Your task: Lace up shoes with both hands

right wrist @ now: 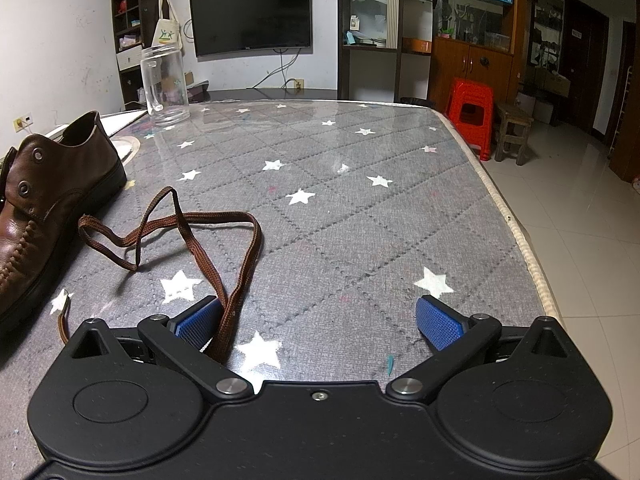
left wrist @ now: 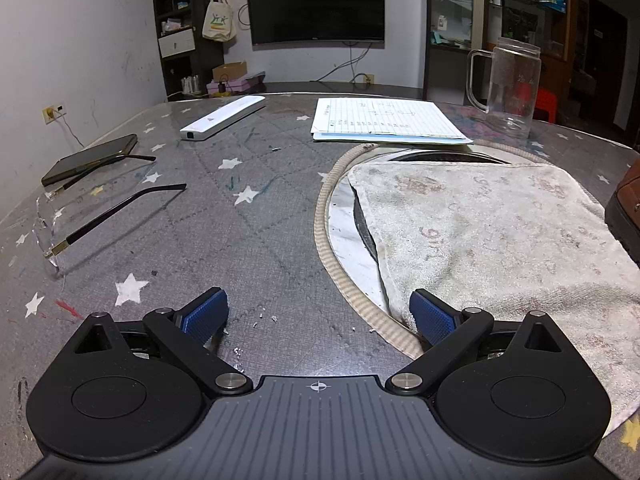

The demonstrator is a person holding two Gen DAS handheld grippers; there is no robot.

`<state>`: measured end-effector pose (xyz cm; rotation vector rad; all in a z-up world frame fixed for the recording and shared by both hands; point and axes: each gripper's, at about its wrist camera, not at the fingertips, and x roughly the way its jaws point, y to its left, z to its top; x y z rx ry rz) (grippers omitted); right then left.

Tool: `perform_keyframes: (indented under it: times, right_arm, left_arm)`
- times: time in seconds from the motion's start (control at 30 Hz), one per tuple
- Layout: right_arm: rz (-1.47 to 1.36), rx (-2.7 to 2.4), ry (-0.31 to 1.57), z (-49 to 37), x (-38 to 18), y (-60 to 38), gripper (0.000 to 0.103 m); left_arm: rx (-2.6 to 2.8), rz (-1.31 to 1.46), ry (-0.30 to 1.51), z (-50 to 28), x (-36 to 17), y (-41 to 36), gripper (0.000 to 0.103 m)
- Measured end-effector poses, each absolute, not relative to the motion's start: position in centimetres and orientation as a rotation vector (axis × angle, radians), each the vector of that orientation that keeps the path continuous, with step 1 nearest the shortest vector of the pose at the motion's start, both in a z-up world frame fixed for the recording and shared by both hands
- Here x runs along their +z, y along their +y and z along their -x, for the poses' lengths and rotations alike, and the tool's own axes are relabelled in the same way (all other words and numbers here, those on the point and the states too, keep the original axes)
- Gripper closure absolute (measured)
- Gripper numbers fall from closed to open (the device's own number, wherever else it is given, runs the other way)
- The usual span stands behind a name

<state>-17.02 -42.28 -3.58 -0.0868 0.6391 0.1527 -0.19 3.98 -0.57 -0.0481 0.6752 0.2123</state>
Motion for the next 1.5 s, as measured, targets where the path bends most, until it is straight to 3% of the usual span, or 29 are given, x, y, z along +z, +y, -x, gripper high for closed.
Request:
perform_keyframes:
  times: [1.5]
  right_arm:
    - [0.087, 0.153, 0.640, 17.32, -3.51, -42.68, 0.000]
  left_arm:
    - [0.211, 0.050, 0.677, 0.09, -0.59, 3.92, 0.003]
